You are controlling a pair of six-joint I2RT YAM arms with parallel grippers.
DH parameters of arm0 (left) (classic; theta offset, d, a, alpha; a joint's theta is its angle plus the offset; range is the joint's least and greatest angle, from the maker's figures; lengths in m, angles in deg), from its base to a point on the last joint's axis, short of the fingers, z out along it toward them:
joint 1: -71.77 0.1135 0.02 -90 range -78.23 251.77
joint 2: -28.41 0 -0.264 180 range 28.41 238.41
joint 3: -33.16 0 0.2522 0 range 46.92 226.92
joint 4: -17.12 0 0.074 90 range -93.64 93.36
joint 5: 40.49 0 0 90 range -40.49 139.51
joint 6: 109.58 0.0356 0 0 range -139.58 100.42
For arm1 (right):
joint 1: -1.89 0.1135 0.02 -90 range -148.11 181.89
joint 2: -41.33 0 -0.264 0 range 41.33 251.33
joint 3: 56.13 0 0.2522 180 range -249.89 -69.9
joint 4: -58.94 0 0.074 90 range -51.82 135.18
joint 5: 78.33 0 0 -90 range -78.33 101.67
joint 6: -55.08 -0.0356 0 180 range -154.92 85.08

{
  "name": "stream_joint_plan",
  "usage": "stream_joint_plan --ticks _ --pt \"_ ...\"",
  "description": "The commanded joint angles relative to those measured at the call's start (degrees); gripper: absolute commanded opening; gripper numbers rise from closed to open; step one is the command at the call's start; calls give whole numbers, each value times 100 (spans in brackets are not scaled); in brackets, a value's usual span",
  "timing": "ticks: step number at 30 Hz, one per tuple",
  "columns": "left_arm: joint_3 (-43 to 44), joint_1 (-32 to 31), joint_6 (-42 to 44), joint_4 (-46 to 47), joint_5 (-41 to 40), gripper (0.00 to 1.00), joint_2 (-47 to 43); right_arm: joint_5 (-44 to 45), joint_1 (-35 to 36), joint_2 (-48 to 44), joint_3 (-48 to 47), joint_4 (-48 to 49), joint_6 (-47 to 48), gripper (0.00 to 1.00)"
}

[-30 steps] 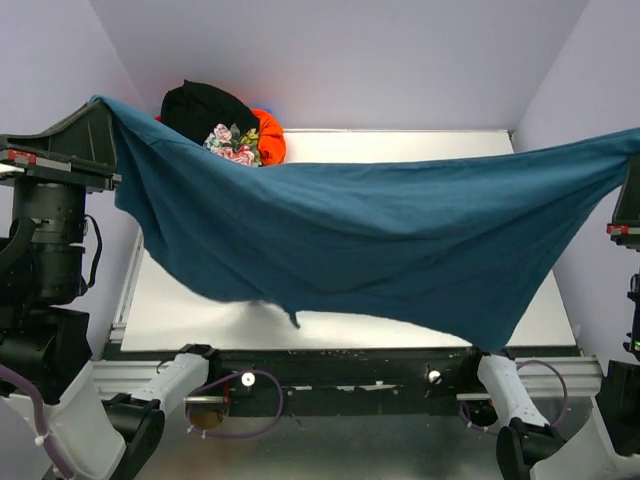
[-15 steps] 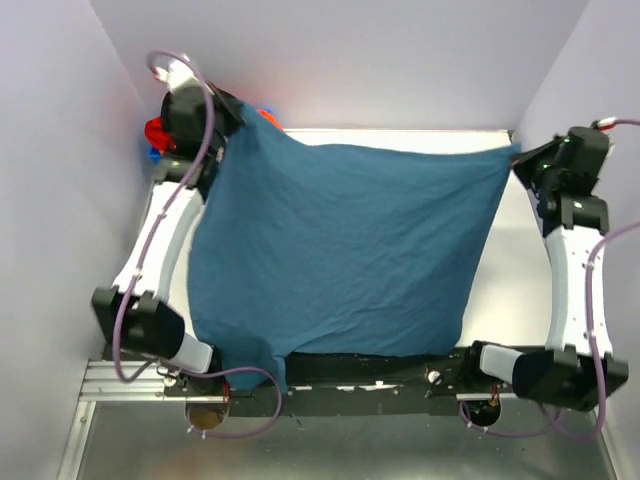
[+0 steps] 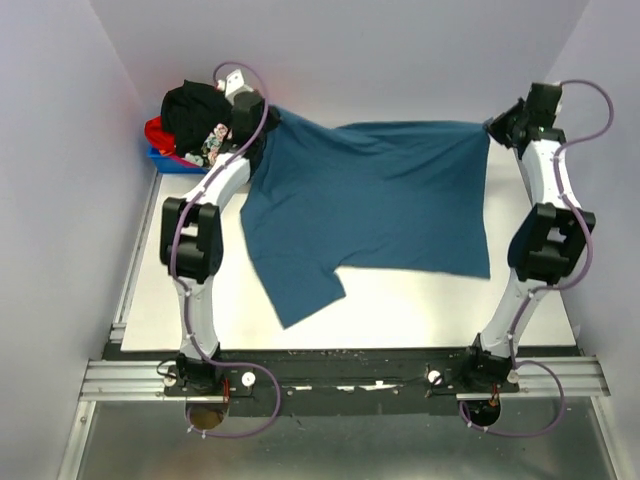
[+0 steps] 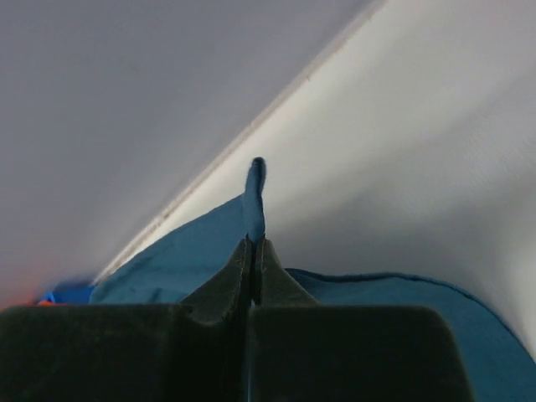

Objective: Fold and stack the t-shirts
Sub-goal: Flatten out the tshirt

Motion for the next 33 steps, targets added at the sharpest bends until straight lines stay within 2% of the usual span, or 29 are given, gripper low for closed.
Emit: stream_joint_plan --ticks 1,2,3,4,5,9,13,14,16,21,24,29,33 --pt "1890 -150 99 311 43 7 1042 -51 -58 815 -1743 -458 405 47" --pt "2398 -159 73 23 166 36 1350 -60 -58 1009 -2008 -633 467 84" --pt "2899 -176 56 -389 220 67 1614 -42 -58 1106 -2228 -809 503 100" --pt "3192 -194 99 -645 264 94 1738 -60 -58 1142 -2308 -976 538 100" --pt "3247 -220 160 -805 255 99 1731 -77 -58 1064 -2213 -1056 555 100" --pt "2221 -273 240 -797 159 99 854 282 -58 -138 -495 -786 407 96" --pt "1684 -299 118 -1972 -192 99 -104 853 -67 -1491 1281 -723 12 82" --pt "1448 -334 56 -2158 -245 99 -350 880 -67 -1781 1660 -732 -85 81" --pt "632 -475 12 -2239 -324 99 -982 968 -67 -2475 2564 -662 -217 79" --pt "-2004 -958 -296 -1800 -764 99 -2854 1618 -155 -3742 4271 -696 -297 65" --pt "-3279 -1196 -436 -1842 -905 99 -3943 1654 -348 -4270 5027 -705 -349 49" --pt "-5415 -1275 -507 -1536 -957 99 -5719 1575 -348 -5053 6092 -91 -244 50" --pt "-6094 -1293 -708 -2210 -669 97 -6582 1593 -348 -4993 6199 -90 -139 52"
